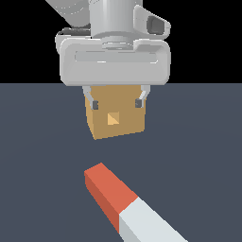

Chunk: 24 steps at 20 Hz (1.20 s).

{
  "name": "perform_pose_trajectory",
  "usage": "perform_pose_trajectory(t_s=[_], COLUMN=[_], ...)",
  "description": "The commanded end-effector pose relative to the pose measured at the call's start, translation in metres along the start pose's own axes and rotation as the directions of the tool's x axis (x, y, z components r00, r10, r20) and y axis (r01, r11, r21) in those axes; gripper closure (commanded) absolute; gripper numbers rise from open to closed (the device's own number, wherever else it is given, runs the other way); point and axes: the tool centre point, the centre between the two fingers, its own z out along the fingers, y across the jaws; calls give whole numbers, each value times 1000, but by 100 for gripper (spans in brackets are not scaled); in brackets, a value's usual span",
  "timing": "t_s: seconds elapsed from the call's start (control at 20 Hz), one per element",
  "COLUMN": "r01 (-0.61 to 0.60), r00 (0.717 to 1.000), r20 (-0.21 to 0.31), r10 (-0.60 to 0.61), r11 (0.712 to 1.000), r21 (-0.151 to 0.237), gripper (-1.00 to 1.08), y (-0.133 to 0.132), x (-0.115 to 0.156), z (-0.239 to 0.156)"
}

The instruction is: Insert the peg into the horizontal hole in a box.

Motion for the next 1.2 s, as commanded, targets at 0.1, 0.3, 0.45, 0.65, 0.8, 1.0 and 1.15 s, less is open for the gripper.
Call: perform_pose_trajectory(t_s=[0.1,0.3,0.45,0.65,0.8,1.0,1.15], r01=[73,142,194,264,318,387,432], r00=[997,990,981,964,948,922,902], r20=[-1,-2,-2,-3,-4,-5,-5], r10=[-73,-142,-194,-264,-318,-387,-432], r11=[997,990,981,964,948,922,902], r21=[0,0,0,0,0,-1,-1], gripper=[-92,-92,-92,-92,-92,-92,-92], y=[-4,-5,-5,-3,0,5,10], x=[-23,-45,-62,-85,-102,-125,-140], z=[11,22,30,41,50,61,69])
